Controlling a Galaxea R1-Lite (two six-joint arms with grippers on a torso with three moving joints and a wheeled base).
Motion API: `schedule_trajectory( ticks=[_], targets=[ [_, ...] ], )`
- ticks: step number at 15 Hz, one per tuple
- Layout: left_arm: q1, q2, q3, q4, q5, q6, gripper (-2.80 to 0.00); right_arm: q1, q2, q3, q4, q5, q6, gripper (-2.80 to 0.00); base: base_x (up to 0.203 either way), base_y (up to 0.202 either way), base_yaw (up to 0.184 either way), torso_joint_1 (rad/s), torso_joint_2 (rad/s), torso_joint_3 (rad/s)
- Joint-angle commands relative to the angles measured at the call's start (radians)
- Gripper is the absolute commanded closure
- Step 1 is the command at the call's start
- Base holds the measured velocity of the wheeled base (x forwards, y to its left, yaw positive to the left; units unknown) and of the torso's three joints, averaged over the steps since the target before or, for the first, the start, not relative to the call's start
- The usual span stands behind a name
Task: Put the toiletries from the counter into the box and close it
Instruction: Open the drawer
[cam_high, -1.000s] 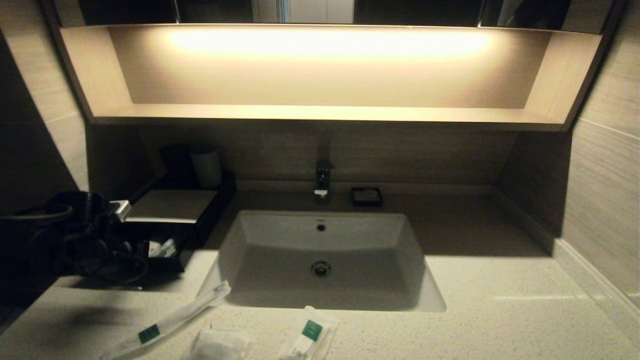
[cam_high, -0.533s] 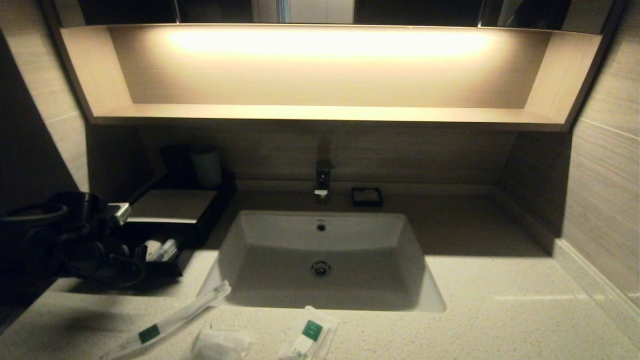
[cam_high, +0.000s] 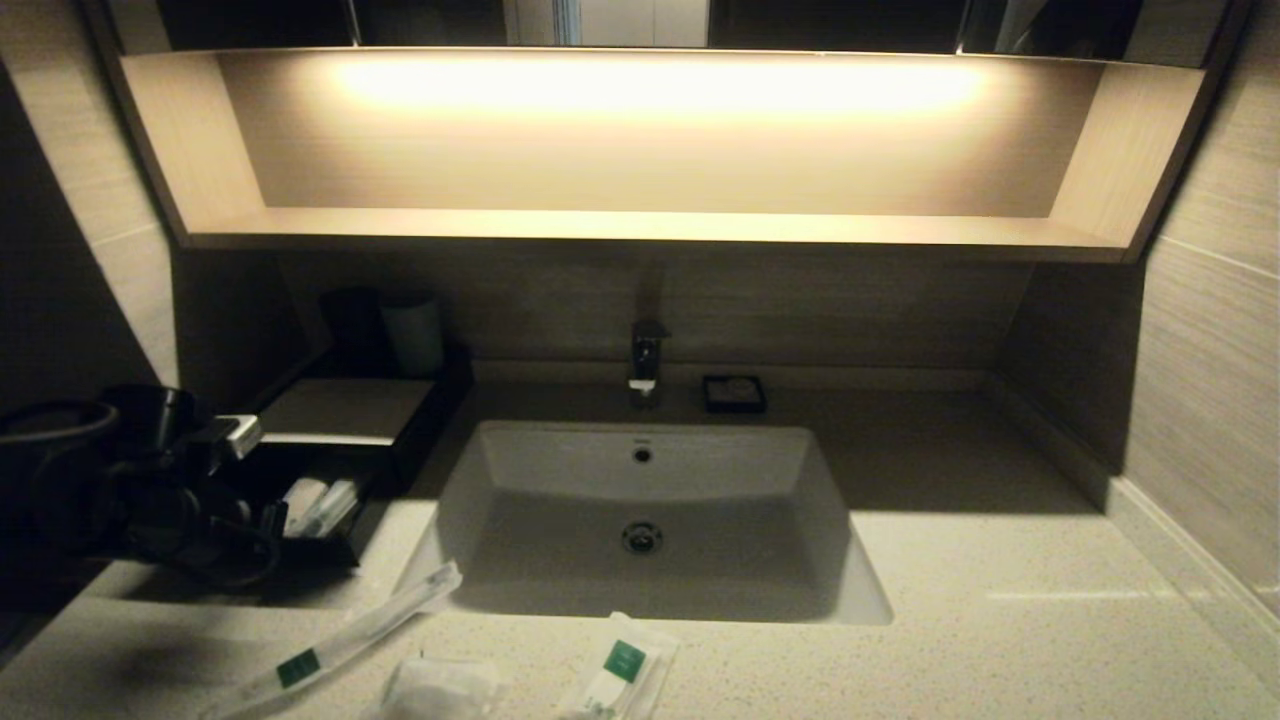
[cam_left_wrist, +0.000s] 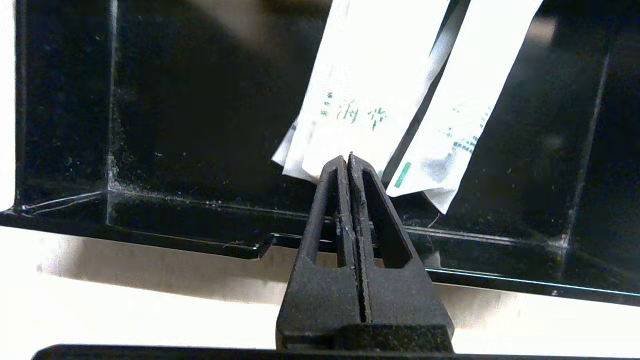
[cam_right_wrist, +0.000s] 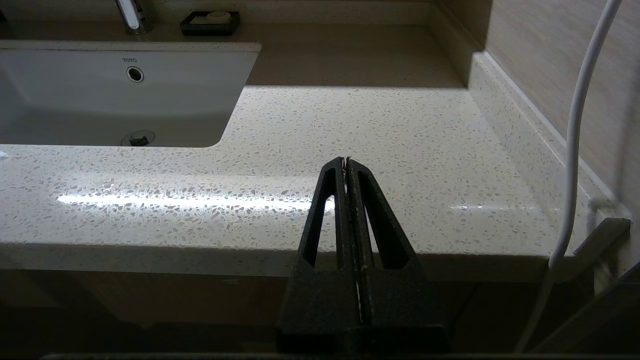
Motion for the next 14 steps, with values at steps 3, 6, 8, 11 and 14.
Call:
schedule_trajectory(
  ticks=[3, 6, 8, 11, 14],
  targets=[
    [0.000, -0.011, -0.004, 0.035, -0.002, 0.029, 0.00, 0.000, 0.000, 0.002, 0.000, 0.000, 0.000, 0.00, 0.000, 0.000, 0.000, 0.000, 0.00, 0.000],
    [0.000, -0.025, -0.003, 0.039, -0.001, 0.031, 0.00, 0.000, 0.000, 0.002, 0.000, 0.000, 0.000, 0.00, 0.000, 0.000, 0.000, 0.000, 0.00, 0.000],
    [0.000, -0.038, -0.004, 0.051, -0.001, 0.031, 0.00, 0.000, 0.000, 0.002, 0.000, 0.000, 0.000, 0.00, 0.000, 0.000, 0.000, 0.000, 0.00, 0.000],
    [0.000, -0.041, -0.004, 0.053, -0.001, 0.031, 0.00, 0.000, 0.000, 0.002, 0.000, 0.000, 0.000, 0.00, 0.000, 0.000, 0.000, 0.000, 0.00, 0.000],
    [0.003, -0.055, -0.006, 0.073, -0.001, 0.032, 0.00, 0.000, 0.000, 0.002, 0.000, 0.000, 0.000, 0.00, 0.000, 0.000, 0.000, 0.000, 0.00, 0.000]
  ],
)
